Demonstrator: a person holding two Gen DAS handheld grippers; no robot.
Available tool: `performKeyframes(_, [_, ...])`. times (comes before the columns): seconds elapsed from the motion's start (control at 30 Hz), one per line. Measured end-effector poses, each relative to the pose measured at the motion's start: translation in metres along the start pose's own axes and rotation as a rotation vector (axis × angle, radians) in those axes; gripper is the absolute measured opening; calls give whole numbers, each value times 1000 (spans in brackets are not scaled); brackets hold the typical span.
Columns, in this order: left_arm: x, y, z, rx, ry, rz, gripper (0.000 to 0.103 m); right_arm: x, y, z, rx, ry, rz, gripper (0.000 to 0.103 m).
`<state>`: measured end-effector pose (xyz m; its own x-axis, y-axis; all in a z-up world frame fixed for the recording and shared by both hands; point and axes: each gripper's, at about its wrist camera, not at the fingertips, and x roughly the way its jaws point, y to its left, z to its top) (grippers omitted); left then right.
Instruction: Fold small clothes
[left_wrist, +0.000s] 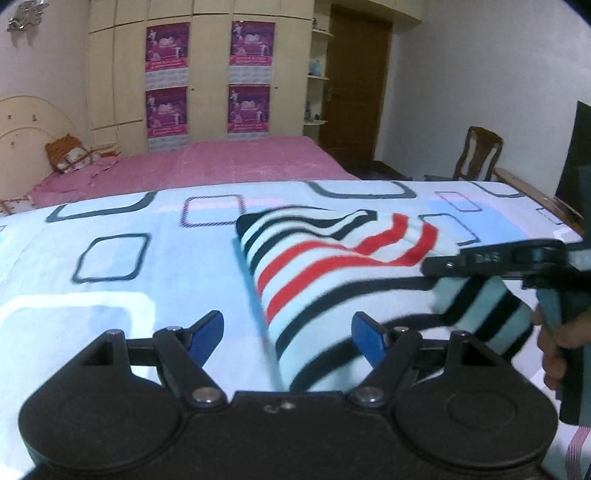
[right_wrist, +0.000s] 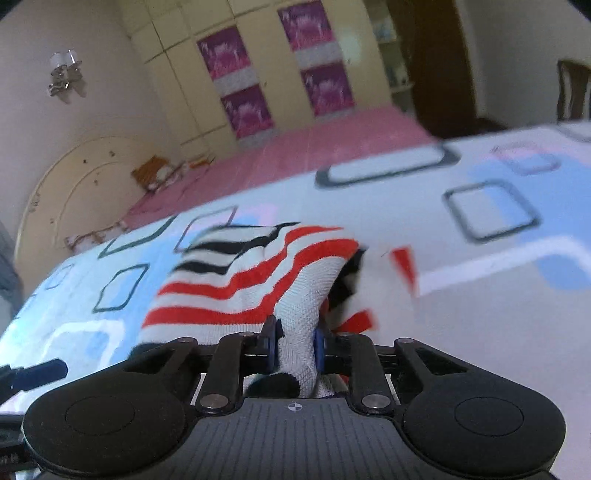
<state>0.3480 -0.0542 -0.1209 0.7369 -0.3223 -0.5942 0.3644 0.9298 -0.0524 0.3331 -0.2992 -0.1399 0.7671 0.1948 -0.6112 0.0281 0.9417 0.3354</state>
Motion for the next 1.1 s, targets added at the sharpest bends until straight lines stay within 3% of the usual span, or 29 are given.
performKeyframes(0.17, [23, -12, -1, 8, 54, -43, 75, 5, -29, -20, 77, 70, -45, 19])
performKeyframes(0.33, [34, -15, -15, 38, 86, -39, 79, -1, -35, -20, 103, 31, -61, 19])
performKeyframes(0.43, [37, -11, -19, 31, 94, -37, 82, 5, -42, -22, 146, 63, -54, 21])
performKeyframes(0.63, [27, -6, -16, 20, 103, -39, 80, -32, -40, -8, 110, 15, -42, 22])
performKeyframes(0.77, [13, -4, -19, 15, 105, -49, 72, -55, -36, -11, 106, -3, -30, 22])
performKeyframes(0.9, [4, -4, -29, -9, 134, -76, 57, -64, -20, -26, 22, 10, -54, 22])
performKeyframes(1.03, [3, -6, -38, -22, 153, -77, 50, -69, -24, -42, 57, 51, -51, 22])
performKeyframes(1.1, [5, -6, -41, -16, 164, -74, 42, -70, -26, -49, 63, 70, -54, 22])
